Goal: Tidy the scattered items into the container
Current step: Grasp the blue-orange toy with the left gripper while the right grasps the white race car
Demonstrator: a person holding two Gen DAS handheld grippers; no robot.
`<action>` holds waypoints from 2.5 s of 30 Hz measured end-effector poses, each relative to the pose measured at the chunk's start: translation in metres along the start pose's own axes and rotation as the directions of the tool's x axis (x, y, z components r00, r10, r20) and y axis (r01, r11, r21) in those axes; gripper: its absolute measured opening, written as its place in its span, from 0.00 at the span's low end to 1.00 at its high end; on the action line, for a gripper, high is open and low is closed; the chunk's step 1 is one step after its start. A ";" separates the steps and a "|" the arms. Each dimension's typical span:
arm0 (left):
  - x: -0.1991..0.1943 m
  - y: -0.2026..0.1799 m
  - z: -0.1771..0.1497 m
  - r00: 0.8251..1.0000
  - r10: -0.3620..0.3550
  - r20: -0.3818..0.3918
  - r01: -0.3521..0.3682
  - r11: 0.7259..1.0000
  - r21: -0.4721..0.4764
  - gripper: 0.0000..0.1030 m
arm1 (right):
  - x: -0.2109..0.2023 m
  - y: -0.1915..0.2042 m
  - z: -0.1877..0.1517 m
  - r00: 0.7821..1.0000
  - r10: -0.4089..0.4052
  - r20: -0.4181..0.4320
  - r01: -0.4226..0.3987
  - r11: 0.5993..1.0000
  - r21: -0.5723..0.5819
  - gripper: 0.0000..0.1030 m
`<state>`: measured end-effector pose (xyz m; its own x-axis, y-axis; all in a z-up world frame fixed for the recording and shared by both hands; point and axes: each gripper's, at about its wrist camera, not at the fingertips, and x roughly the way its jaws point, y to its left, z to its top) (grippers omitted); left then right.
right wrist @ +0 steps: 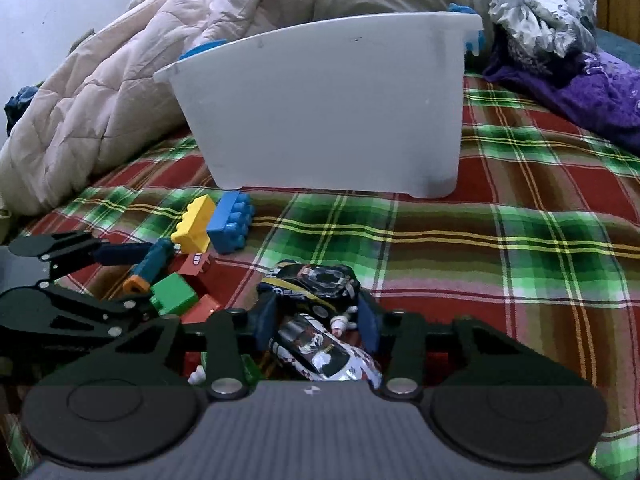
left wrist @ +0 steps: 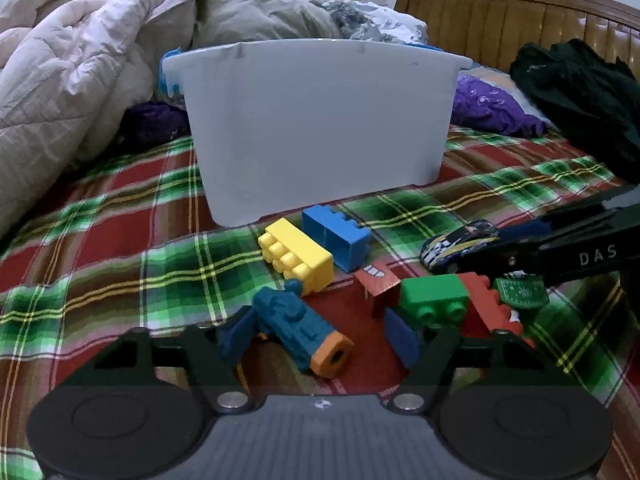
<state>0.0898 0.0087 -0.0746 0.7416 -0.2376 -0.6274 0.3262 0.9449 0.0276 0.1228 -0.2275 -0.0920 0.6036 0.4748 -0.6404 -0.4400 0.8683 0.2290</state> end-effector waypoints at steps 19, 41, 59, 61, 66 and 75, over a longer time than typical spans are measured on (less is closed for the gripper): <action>-0.012 -0.008 -0.001 1.000 -0.008 0.008 0.008 0.997 0.078 0.38 | -0.011 0.005 -0.003 0.999 0.006 -0.033 -0.008 0.998 -0.057 0.63; -0.012 -0.009 -0.007 1.000 -0.006 0.010 0.006 0.998 0.069 0.39 | -0.008 0.007 -0.010 0.997 0.078 -0.002 -0.074 0.942 -0.327 0.33; -0.010 -0.011 -0.005 1.000 -0.015 -0.002 0.015 0.997 0.073 0.43 | -0.007 0.003 -0.010 0.999 0.040 0.021 -0.032 0.956 -0.291 0.34; -0.009 -0.011 -0.004 1.000 -0.015 -0.005 0.015 0.998 0.069 0.44 | -0.003 0.003 -0.011 0.999 0.030 0.030 -0.020 0.959 -0.283 0.36; -0.005 -0.012 -0.004 1.000 -0.017 -0.007 0.017 0.997 0.071 0.49 | 0.000 0.000 -0.011 0.999 0.040 0.035 -0.029 0.962 -0.271 0.38; -0.009 -0.018 -0.001 0.999 -0.032 0.019 0.030 0.996 0.088 0.32 | -0.010 0.003 -0.008 0.997 0.048 0.061 -0.029 0.957 -0.288 0.31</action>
<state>0.0767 -0.0061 -0.0699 0.7421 -0.2718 -0.6127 0.3987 0.9138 0.0775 0.1100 -0.2307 -0.0902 0.6210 0.5240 -0.5830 -0.6300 0.7761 0.0266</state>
